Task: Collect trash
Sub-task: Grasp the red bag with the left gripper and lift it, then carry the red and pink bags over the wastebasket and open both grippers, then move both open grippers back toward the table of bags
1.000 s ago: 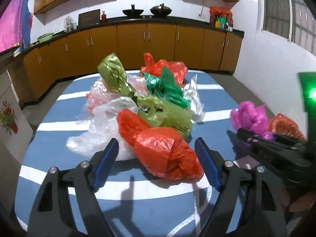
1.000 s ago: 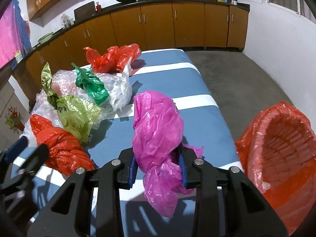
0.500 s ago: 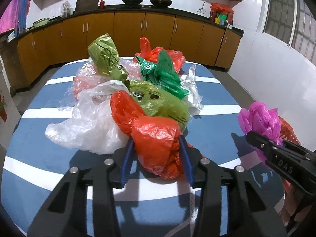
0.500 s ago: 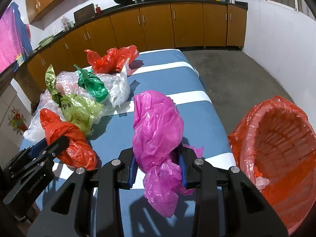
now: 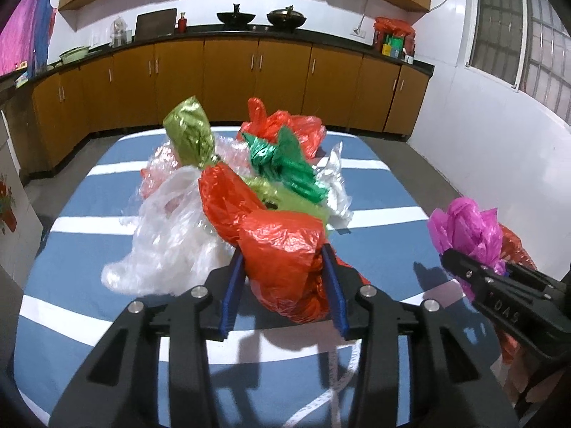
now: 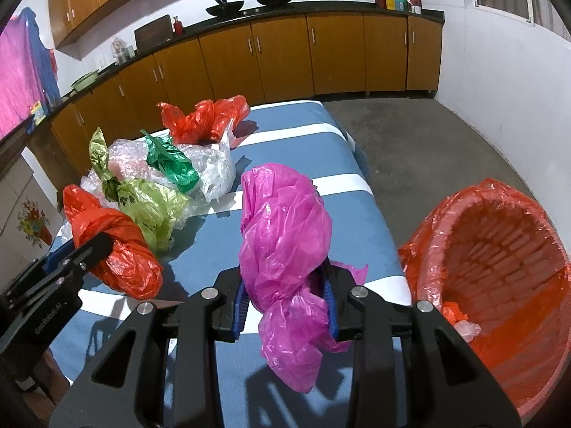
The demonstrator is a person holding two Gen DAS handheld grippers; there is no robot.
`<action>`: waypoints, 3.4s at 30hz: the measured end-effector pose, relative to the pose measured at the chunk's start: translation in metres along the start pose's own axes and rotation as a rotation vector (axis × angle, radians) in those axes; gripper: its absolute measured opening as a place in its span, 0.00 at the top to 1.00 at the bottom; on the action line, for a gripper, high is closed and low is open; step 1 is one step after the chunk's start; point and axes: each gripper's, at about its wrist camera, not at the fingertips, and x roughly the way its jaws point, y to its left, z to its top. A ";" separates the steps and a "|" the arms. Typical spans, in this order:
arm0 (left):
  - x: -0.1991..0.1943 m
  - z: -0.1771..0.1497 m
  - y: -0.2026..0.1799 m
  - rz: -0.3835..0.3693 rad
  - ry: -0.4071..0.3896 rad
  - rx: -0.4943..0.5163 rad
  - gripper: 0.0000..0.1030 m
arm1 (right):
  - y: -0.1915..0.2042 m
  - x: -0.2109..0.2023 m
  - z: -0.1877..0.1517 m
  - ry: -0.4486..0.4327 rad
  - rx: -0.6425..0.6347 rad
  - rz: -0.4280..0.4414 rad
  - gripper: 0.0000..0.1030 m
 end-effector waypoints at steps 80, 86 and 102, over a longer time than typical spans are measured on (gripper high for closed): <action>0.024 -0.006 -0.272 -0.393 0.038 0.419 0.59 | -0.207 -0.123 -0.038 -0.147 0.345 -0.272 0.67; 0.030 -0.009 -0.281 -0.411 0.056 0.431 0.59 | -0.213 -0.122 -0.037 -0.149 0.359 -0.268 0.67; 0.045 -0.013 -0.282 -0.417 0.096 0.441 0.45 | -0.227 -0.123 -0.040 -0.161 0.415 -0.231 0.51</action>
